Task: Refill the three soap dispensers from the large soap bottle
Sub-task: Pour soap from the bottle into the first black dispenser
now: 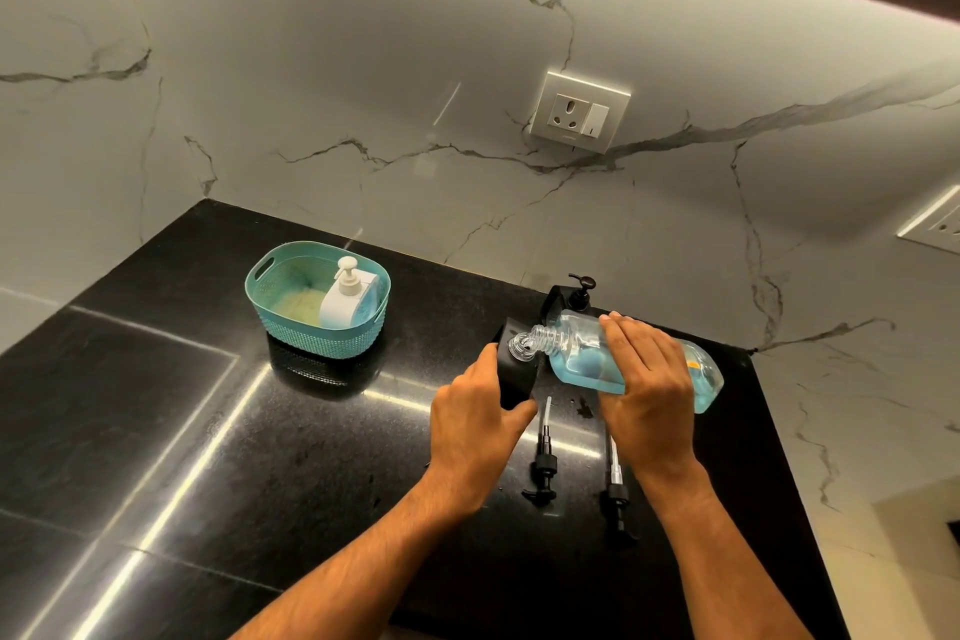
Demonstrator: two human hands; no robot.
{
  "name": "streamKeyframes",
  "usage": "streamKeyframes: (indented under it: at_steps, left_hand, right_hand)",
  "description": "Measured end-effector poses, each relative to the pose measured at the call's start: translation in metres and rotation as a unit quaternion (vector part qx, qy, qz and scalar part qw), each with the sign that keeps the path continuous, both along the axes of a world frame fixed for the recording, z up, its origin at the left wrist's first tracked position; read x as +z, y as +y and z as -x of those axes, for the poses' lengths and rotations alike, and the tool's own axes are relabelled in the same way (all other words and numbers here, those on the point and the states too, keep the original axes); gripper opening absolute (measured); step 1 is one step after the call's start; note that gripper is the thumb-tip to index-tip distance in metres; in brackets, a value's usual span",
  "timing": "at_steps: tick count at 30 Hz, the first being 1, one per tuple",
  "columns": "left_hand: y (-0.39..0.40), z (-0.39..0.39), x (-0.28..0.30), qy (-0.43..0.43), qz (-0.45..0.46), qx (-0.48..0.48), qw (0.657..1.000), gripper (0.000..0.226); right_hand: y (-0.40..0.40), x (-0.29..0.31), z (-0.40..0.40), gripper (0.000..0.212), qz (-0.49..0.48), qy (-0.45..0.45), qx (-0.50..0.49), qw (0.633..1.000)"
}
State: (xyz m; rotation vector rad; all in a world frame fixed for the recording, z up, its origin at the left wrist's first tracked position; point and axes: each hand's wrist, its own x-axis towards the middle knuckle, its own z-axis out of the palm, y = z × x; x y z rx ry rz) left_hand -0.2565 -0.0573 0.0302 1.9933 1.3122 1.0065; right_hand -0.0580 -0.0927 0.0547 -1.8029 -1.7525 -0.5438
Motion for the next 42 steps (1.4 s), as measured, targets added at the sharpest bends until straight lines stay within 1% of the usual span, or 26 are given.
streamKeyframes:
  at_steps: [10,19,35,42]
  left_hand:
    - [0.0011,-0.0014,0.0001,-0.003,-0.003,0.0,1.0,0.05]
    - [0.0037,-0.0019,-0.0028,0.005,-0.003,0.002,1.0,0.051]
    - [0.0071,-0.0031,-0.0039,0.007,0.0,0.01,1.0,0.049]
    - [0.0087,-0.0036,-0.0047,0.002,0.002,0.009,1.0,0.052]
  right_hand:
    - [0.0018,0.0007,-0.0019,0.081,0.006,0.001,0.001,1.0]
    - [0.0032,0.0036,-0.0004,0.076,0.005,-0.002,0.006,1.0]
    - [0.0067,0.0057,-0.0006,0.076,0.012,-0.004,0.009,1.0]
    - [0.0086,0.0057,-0.0011,0.076,0.021,0.0,0.007,1.0]
